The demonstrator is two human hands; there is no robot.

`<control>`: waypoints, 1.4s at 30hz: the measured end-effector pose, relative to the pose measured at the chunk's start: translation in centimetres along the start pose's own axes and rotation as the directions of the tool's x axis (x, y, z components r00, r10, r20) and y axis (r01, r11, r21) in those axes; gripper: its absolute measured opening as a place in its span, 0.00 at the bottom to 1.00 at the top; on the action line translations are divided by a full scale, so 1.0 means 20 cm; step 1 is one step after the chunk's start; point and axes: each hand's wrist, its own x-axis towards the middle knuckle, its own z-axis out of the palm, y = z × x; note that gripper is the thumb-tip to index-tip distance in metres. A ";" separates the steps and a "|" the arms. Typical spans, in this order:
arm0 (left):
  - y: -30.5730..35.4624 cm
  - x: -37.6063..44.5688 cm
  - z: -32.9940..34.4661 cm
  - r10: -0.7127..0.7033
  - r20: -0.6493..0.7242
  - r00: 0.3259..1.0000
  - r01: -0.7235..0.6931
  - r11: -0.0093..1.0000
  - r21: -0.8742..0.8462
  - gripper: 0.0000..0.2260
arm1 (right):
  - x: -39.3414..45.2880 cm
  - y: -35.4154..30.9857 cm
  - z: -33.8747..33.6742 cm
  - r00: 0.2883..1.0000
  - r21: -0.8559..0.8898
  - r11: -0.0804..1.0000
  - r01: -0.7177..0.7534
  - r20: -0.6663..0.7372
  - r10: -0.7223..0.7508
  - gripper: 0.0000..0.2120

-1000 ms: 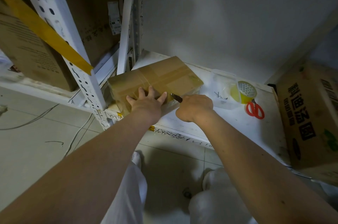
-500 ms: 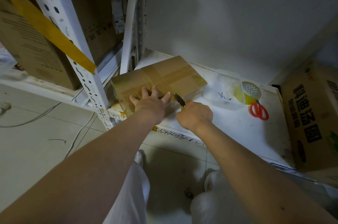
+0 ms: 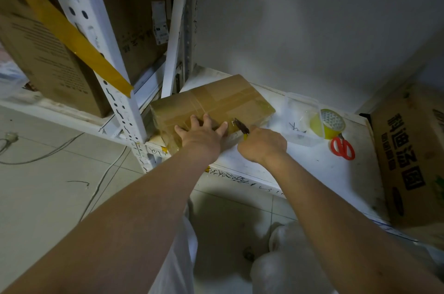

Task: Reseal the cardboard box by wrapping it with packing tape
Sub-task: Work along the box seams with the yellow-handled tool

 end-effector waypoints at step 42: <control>0.00 0.05 0.04 0.012 -0.008 1.000 -0.011 0.999 0.033 0.44 | 0.32 0.65 0.06 0.881 0.340 0.846 -0.411 -0.091 0.465 0.17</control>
